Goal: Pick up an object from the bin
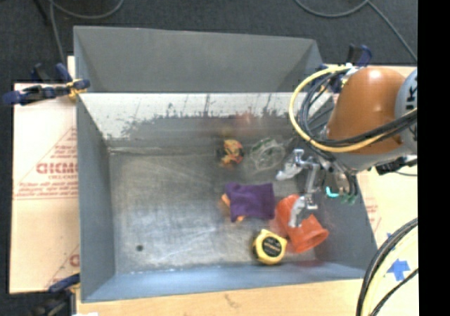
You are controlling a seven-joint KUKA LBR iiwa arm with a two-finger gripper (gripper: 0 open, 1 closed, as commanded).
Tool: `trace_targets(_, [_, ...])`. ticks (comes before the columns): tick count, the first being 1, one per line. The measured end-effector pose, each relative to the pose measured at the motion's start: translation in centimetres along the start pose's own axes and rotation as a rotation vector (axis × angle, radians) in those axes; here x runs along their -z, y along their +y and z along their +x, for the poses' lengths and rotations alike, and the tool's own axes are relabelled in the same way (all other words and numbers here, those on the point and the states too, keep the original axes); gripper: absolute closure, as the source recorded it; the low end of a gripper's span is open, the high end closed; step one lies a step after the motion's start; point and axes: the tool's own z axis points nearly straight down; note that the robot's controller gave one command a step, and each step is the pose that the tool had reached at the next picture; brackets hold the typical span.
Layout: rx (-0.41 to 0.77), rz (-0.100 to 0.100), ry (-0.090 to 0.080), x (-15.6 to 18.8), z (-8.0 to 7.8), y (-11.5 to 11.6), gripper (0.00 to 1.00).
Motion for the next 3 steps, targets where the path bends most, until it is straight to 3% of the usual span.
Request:
trace_targets(1, [0.002, 0.001, -0.007, 0.4, -0.2, 0.0, 0.0])
trace_targets(2, [0.087, 0.005, -0.043, -8.6, -2.0, 0.0, 1.0])
trace_targets(3, [0.087, 0.005, -0.043, -8.6, -2.0, 0.0, 1.0])
